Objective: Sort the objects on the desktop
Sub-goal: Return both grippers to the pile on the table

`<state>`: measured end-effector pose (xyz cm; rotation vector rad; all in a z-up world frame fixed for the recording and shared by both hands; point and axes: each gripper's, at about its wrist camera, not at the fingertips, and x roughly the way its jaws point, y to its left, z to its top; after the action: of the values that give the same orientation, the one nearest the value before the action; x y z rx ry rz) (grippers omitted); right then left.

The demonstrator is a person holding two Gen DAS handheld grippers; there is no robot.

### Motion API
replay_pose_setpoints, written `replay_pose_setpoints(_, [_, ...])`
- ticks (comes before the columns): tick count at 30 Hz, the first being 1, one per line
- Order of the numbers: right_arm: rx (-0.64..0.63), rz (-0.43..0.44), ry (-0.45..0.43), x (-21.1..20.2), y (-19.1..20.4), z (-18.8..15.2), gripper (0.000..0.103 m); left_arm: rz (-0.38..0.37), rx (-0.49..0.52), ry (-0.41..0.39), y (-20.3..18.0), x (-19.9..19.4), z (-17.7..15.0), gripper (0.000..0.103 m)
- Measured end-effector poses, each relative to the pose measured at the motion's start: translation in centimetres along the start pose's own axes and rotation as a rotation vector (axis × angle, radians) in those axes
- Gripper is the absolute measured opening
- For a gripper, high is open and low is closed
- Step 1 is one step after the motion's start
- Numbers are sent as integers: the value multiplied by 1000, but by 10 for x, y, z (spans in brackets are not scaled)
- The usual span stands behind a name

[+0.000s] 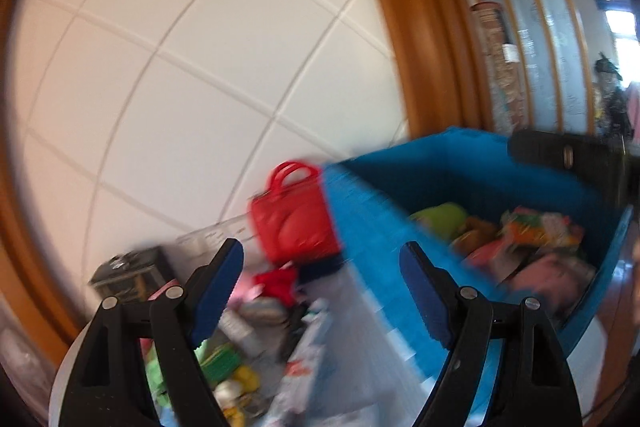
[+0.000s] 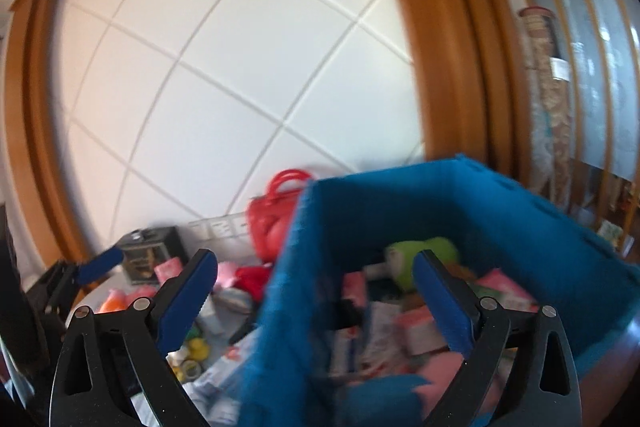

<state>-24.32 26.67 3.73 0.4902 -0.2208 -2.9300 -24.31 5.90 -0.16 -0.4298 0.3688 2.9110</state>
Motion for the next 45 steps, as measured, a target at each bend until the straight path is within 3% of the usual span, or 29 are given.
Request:
replay_pose_setpoints(6, [-49,98,64,48,86,-11,102,108,-8,109,97,-12,-72,80])
replay_pose_setpoints(10, [-35,167,134,97,138,-22,102,146,-34,173,154,-10,-101,80])
replay_pose_setpoints(14, [-31,201,190,151,178,-32,102,193,-33,186,197,-4,-117,80])
replay_pose_setpoints(17, [25,209,237,197,190,-29,102,188,-56,186,224,10,-118,80])
replay_pose_setpoints(19, [-18,210,257,233,200,-25,102,204,-63,185,233,23,-118,80])
replay_pose_setpoints(23, [-34,202,401,317,203,-36,102,180,-108,194,250,58,-125,80])
replay_pose_setpoints(27, [42,245,569,405,191,-73,102,185,-107,223,257,83,-139,80])
replay_pose_setpoints(28, [67,244,614,426,188,-84,96,182,-98,227,259,89,-144,80])
replay_pose_setpoints(29, [103,244,654,445,183,-94,78,183,-89,229,260,94,-149,80])
replay_pose_setpoints(31, [184,260,752,485,174,-119,57,189,-79,237,262,106,-159,80])
replay_pose_setpoints(34, [202,250,835,524,169,-148,53,160,-97,274,266,122,-174,80])
replay_pose_setpoints(37, [215,262,848,541,167,-162,48,117,-100,312,263,134,-189,80])
replay_pose_setpoints(39, [210,274,850,548,168,-167,30,102,-78,328,259,140,-199,80])
replay_pose_setpoints(41, [173,279,830,550,173,-167,5,78,-62,344,255,149,-207,80])
replay_pose_setpoints(45, [93,273,781,549,187,-163,5,0,-41,352,245,175,-210,80])
